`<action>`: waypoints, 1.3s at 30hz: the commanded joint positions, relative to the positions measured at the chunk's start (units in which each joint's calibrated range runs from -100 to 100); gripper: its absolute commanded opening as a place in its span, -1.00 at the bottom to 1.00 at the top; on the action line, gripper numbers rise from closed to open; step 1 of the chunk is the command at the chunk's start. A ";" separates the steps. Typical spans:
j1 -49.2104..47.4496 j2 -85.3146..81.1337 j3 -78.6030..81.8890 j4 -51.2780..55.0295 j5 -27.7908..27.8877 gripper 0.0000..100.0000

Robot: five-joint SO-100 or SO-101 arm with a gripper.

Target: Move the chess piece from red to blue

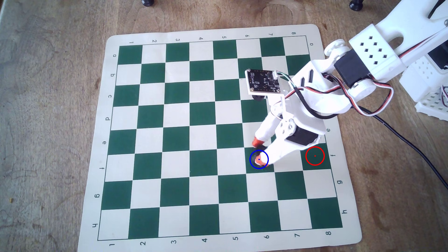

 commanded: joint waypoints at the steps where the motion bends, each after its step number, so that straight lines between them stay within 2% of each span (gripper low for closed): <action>1: 0.57 -1.25 -3.36 -0.44 -0.49 -0.52; 6: 0.72 -4.90 -4.63 3.66 -1.22 -0.46; 10: 1.50 -14.32 -4.72 13.16 -0.93 -0.45; 20: 2.21 -37.32 -11.43 46.57 -0.29 -0.48; 22: 2.52 -41.31 -11.43 49.36 -0.15 -0.49; 24: 2.52 -47.17 -9.34 51.16 0.15 -0.56; 26: 2.68 -52.09 -5.44 51.90 2.25 -0.73; 28: 3.07 -57.61 0.36 48.87 2.78 -0.89; 29: 3.54 -63.30 7.34 43.22 2.78 -0.97; 33: 4.79 -73.74 26.47 24.87 2.88 -0.99; 36: 5.81 -76.88 31.82 16.35 2.49 -0.99; 38: 7.45 -83.84 38.98 4.31 1.12 -1.00; 39: 8.08 -84.52 40.16 1.53 1.12 -1.00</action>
